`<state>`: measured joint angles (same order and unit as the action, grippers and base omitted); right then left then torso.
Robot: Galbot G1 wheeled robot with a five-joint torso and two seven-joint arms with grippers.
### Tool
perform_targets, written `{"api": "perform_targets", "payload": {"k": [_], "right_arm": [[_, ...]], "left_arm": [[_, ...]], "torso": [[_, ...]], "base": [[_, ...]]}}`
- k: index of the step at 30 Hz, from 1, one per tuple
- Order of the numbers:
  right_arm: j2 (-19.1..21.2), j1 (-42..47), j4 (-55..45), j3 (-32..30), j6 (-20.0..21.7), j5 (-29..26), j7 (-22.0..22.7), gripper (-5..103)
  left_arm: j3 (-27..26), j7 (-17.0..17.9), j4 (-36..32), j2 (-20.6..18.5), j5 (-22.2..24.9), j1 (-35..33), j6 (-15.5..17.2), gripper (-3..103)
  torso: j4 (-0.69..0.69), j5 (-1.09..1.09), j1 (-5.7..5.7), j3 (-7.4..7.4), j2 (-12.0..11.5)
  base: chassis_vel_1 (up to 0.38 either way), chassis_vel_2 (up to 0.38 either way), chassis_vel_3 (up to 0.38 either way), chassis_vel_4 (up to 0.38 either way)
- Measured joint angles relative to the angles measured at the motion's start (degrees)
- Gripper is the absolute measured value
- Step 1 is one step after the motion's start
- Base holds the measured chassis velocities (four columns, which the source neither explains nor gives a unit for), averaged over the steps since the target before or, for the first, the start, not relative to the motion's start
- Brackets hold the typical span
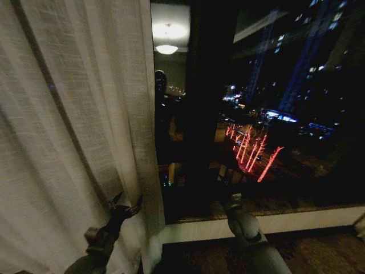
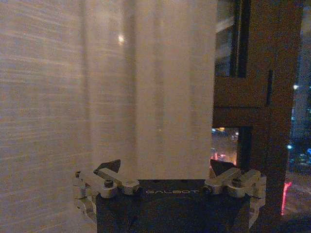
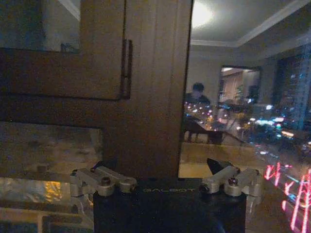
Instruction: Open the curtains by pulling them apart, changing their state from closed to fully open.
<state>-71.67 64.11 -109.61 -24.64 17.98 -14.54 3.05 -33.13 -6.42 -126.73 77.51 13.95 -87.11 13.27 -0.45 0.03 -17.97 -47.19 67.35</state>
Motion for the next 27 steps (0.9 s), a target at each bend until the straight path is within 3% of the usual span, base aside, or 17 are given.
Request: {"api": "perform_targets", "payload": {"k": [9,13,15,17,20,23,27], "right_arm": [[-0.2,-0.3,-0.2,-1.2,-0.1,0.0,0.8,100],[-0.6,-0.3,-0.2,-1.5,-0.2,0.3,1.1,100],[-0.5,0.0,-0.5,-1.7,-0.3,0.4,1.4,100],[-0.3,0.1,-0.7,-1.7,-0.3,0.4,1.5,100],[0.2,0.1,-0.9,-1.8,-0.4,0.3,1.5,100],[0.2,-0.1,-1.0,-1.8,-0.4,0.3,1.5,100],[-0.4,-0.4,-1.1,-1.3,-0.4,0.2,1.6,100]], "left_arm": [[6.2,7.9,5.7,-1.7,-0.4,7.0,0.5,100],[7.4,8.7,7.6,-1.5,-0.5,9.1,0.7,103],[8.4,9.8,8.8,-0.9,-0.8,10.5,0.7,95],[8.7,10.1,9.1,-0.6,-0.9,10.9,0.7,95],[9.0,10.3,9.3,0.2,-1.0,11.2,0.8,80],[9.0,10.3,9.3,0.4,-1.1,11.1,0.8,74],[8.2,10.3,8.9,0.5,-1.1,10.3,0.8,58]], "torso": [[0.01,0.0,0.0,0.0,0.0],[0.01,0.0,0.0,0.0,0.0],[0.0,0.0,0.0,0.0,0.0],[0.0,0.0,0.0,0.0,0.0],[0.0,0.0,0.0,0.0,0.0],[0.0,0.0,0.0,0.0,0.0],[0.01,0.0,0.0,0.0,0.0]], "base": [[0.0,0.0,0.0,0.0],[0.0,0.0,0.0,0.0],[0.0,0.0,0.0,0.0],[0.0,0.0,0.0,0.0],[0.0,0.0,0.0,0.0],[0.0,0.0,0.0,0.0],[0.0,0.0,0.0,0.0]]}}
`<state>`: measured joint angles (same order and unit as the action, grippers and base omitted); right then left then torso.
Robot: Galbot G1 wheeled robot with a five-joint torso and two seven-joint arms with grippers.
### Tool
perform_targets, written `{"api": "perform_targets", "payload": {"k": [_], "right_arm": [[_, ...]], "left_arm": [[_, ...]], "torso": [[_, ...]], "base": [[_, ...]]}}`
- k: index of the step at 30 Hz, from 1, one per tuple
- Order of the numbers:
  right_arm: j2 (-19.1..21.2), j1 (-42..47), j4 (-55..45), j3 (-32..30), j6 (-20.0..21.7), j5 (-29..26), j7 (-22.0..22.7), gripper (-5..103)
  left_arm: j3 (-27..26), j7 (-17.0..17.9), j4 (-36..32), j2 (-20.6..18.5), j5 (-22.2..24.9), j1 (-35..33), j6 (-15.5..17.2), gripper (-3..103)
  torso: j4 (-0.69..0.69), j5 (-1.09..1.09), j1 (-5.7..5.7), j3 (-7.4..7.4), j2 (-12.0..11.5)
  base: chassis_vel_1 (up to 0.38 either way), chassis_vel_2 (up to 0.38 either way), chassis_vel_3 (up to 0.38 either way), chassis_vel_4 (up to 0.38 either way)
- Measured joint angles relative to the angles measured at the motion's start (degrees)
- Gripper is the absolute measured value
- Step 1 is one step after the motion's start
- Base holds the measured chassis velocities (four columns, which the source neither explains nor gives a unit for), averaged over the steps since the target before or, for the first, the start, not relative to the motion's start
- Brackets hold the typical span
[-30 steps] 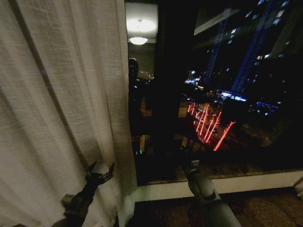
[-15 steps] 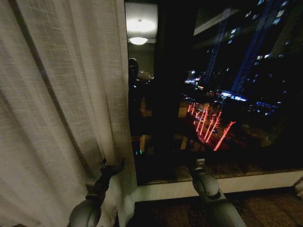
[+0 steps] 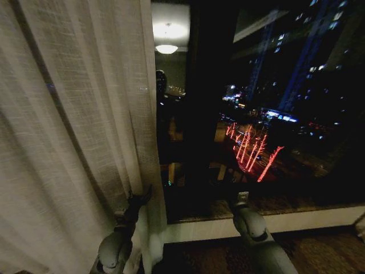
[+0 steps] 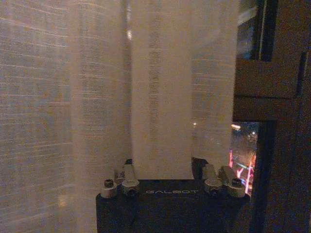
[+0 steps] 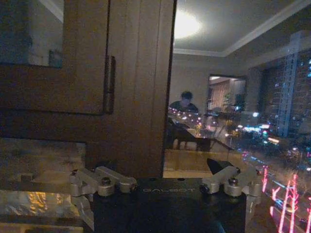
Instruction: Open the curtains by pulling them apart, changing their state from closed to fully open.
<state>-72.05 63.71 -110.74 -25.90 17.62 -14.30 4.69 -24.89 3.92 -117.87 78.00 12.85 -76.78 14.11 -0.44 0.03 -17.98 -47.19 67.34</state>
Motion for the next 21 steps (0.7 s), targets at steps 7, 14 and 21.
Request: {"api": "perform_targets", "payload": {"k": [7,14,21], "right_arm": [[-1.2,-0.4,-0.2,2.2,-0.1,0.1,0.2,100],[-1.3,-0.6,-0.3,2.2,-0.7,3.0,0.2,100],[-1.4,0.3,-1.0,2.7,-0.5,5.7,0.1,100]], "left_arm": [[-2.5,-0.1,-1.0,-0.6,0.5,-1.1,0.0,31],[-4.2,-0.1,-2.3,-0.6,1.5,-2.1,1.1,4],[-5.2,0.2,-3.6,-1.2,2.1,-2.9,1.5,0]], "torso": [[0.0,0.0,0.0,0.0,0.0],[0.0,-0.01,0.0,0.0,0.0],[0.0,0.0,0.0,0.0,0.0]], "base": [[0.0,0.0,0.0,0.0],[0.0,0.0,0.0,0.0],[0.0,0.0,0.0,0.0]]}}
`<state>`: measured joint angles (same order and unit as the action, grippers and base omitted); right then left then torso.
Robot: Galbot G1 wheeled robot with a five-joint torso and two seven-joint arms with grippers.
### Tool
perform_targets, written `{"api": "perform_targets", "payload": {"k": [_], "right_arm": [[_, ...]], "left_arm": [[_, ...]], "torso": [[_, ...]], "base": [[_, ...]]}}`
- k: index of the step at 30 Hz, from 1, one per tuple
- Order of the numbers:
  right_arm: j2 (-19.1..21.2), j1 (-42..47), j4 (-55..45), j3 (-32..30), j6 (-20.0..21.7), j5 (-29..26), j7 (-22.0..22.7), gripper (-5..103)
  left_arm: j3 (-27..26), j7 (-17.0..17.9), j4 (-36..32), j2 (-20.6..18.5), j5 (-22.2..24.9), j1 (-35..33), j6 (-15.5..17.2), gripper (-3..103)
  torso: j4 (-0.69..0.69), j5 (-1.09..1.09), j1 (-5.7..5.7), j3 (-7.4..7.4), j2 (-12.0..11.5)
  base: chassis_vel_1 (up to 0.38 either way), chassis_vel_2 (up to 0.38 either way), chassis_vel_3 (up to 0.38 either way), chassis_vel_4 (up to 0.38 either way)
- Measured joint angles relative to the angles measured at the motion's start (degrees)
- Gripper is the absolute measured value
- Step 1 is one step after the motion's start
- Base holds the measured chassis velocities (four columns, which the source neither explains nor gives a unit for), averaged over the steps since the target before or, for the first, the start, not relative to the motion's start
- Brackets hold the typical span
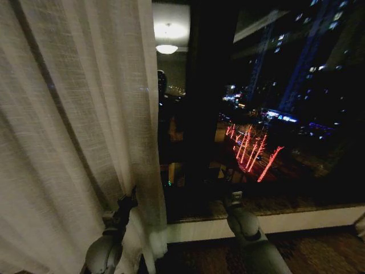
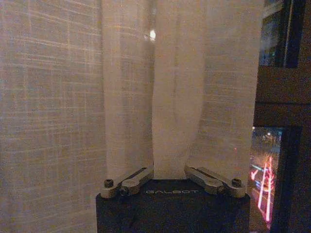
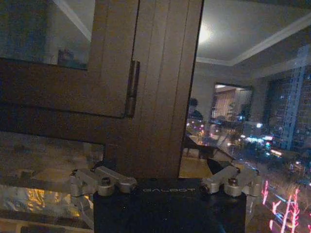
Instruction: Open the curtains by pulling them apart, changing their state from closed to fully open.
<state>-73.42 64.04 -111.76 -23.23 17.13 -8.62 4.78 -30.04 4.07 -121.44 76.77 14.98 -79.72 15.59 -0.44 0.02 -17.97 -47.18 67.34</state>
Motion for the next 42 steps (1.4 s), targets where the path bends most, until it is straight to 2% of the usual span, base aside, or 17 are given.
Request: {"api": "perform_targets", "payload": {"k": [9,17,42], "right_arm": [[-0.1,1.0,-0.6,0.3,0.0,1.7,0.0,100],[0.0,1.1,-0.6,0.2,0.0,1.7,0.0,100],[-0.2,1.3,-0.8,1.4,-0.4,1.7,-0.3,100]], "left_arm": [[-0.8,0.2,-0.7,-0.2,0.1,-0.7,0.1,0],[-1.1,0.2,-1.7,0.1,0.1,-1.4,0.1,0],[-3.2,0.1,-4.8,0.6,0.0,-4.4,-0.2,0]], "torso": [[0.0,0.01,-0.01,0.0,0.0],[0.0,0.01,-0.01,0.0,0.0],[0.0,0.01,0.0,0.0,0.0]], "base": [[0.05,0.021,-0.044,-0.029],[0.217,0.122,-0.193,-0.137],[0.361,0.304,-0.36,-0.298]]}}
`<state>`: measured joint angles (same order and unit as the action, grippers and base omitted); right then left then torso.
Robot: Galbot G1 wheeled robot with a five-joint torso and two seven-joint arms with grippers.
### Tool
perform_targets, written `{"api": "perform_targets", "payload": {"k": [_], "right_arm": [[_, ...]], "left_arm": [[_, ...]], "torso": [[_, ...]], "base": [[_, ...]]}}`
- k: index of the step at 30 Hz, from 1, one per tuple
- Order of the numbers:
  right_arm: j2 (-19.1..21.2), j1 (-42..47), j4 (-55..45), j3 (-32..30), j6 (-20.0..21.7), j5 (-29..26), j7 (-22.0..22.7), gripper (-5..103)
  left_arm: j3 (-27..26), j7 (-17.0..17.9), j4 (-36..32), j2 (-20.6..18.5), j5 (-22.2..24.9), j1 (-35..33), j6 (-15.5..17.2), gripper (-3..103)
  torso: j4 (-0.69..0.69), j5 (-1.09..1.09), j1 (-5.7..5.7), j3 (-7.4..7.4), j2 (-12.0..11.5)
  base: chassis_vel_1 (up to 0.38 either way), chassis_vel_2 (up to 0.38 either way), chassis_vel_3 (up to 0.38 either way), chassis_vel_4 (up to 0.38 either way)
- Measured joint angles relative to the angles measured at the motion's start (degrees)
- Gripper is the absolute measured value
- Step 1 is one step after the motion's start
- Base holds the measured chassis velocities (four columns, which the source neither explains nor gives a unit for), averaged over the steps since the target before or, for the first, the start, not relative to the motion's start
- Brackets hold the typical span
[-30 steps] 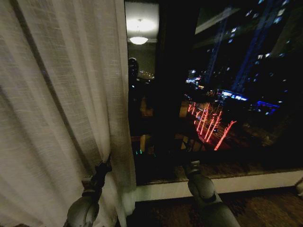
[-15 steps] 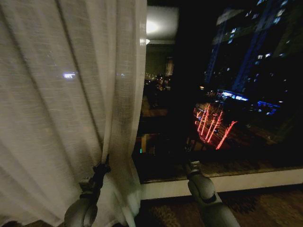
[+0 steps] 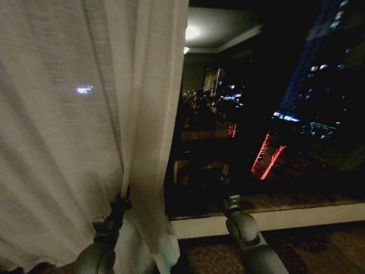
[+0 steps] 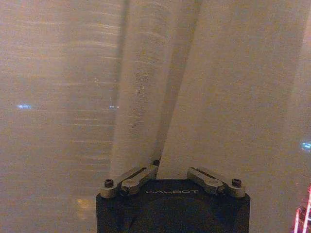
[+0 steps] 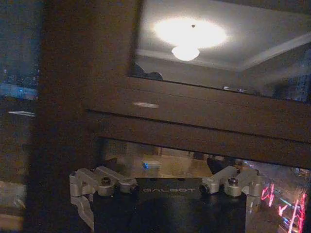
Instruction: Open the curtains by pulling them apart, changing their state from closed to fully open.
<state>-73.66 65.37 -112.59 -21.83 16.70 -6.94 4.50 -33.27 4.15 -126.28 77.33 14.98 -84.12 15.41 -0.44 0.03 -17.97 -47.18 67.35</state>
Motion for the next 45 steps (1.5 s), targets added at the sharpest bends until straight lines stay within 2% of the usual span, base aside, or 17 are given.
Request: {"api": "perform_targets", "payload": {"k": [29,38,45], "right_arm": [[-0.6,-0.1,0.3,2.0,-0.5,0.0,0.2,100],[-0.7,-0.2,0.9,2.7,-0.9,0.0,0.3,100],[-2.1,-0.5,2.2,4.9,-2.0,1.6,0.3,100]], "left_arm": [[-1.2,-0.2,-1.1,2.2,-0.4,-1.9,-1.1,0],[-3.6,-0.2,-2.0,2.8,-0.1,-3.1,-1.3,0],[-7.8,-0.2,-2.8,1.9,2.7,-3.1,-1.2,0]], "torso": [[0.01,-0.01,-0.01,0.0,0.0],[-0.01,0.01,-0.01,-0.01,0.0],[-0.01,0.02,0.0,-0.01,0.0]], "base": [[0.362,0.329,-0.361,-0.329],[0.072,0.076,-0.073,-0.074],[-0.037,-0.05,0.034,0.046]]}}
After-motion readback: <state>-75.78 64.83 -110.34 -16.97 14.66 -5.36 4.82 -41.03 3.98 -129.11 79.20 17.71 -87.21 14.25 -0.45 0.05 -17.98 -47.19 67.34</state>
